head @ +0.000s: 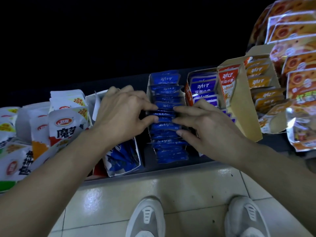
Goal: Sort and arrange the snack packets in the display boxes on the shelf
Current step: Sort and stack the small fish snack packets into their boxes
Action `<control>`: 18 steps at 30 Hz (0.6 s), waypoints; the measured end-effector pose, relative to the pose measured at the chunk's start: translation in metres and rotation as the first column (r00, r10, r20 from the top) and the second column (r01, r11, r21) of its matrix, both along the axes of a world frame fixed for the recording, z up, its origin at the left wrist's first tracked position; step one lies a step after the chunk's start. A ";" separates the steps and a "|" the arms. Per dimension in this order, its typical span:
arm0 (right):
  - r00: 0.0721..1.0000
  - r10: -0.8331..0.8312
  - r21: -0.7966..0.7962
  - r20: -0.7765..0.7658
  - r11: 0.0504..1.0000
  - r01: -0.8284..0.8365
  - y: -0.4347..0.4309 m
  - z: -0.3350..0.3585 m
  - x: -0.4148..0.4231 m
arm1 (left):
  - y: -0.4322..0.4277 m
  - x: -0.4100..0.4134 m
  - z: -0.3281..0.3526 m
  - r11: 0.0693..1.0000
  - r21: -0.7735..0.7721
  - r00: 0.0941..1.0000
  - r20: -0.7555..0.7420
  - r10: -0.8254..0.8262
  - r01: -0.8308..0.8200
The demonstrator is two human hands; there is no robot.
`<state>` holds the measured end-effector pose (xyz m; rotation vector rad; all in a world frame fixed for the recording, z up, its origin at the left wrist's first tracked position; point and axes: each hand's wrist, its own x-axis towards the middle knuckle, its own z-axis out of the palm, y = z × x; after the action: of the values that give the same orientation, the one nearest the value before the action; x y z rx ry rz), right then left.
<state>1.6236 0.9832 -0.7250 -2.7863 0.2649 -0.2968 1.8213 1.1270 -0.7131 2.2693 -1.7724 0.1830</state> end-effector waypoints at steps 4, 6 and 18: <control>1.000 -0.005 -0.010 0.016 1.000 0.005 0.001 -0.002 0.001 | -0.007 -0.004 -0.006 1.000 -0.012 0.995 0.103 0.006 -0.004; 1.000 -0.012 0.003 0.022 1.000 0.012 0.000 -0.002 0.001 | -0.010 -0.005 -0.009 0.998 -0.058 0.993 0.117 -0.001 0.008; 0.992 -0.083 0.098 0.100 0.992 0.073 -0.004 0.003 -0.003 | 0.005 -0.016 -0.006 0.973 -0.156 0.941 -0.318 0.113 -0.170</control>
<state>1.6205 0.9789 -0.7220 -2.6618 0.3540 -0.4353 1.8053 1.1317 -0.7191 2.1577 -1.3784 0.0133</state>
